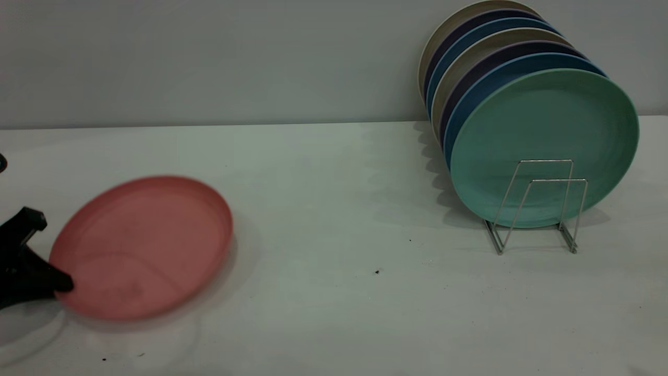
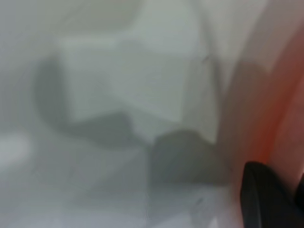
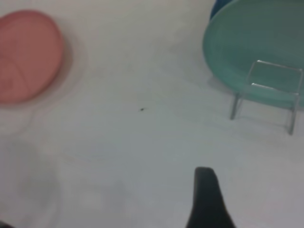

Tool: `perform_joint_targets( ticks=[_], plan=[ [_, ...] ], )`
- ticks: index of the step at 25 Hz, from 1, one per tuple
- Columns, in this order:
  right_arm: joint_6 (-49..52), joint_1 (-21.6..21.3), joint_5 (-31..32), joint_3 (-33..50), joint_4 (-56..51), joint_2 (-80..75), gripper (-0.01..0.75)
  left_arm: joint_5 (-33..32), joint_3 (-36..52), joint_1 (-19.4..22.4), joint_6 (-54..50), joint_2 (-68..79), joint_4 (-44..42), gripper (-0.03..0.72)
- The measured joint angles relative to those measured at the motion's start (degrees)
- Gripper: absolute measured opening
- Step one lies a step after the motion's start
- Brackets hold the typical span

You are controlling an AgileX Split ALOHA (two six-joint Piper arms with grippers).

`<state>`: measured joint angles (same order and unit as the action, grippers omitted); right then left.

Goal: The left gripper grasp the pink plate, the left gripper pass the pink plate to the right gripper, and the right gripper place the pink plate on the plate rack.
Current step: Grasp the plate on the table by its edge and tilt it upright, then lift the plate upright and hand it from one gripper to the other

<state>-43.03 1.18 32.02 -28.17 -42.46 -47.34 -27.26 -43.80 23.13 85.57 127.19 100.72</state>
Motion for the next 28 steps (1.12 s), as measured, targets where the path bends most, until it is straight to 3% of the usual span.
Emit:
perform_joint_targets(
  ticks=[8, 22, 28],
  plan=[
    [-4.6, 0.0, -0.4, 0.0, -6.9, -4.8, 0.527, -7.1, -3.1, -2.4, 2.8, -0.1, 0.4, 0.014],
    [-52.2, 0.0, -1.9, -0.6, -55.0, -32.2, 0.527, -9.6, -3.5, -15.1, 4.2, -6.1, 0.2, 0.013],
    [-57.1, 0.0, 3.0, -4.0, -58.7, -42.5, 0.527, -12.0, -3.5, -18.9, 3.3, -7.0, 0.1, 0.013]
  ],
)
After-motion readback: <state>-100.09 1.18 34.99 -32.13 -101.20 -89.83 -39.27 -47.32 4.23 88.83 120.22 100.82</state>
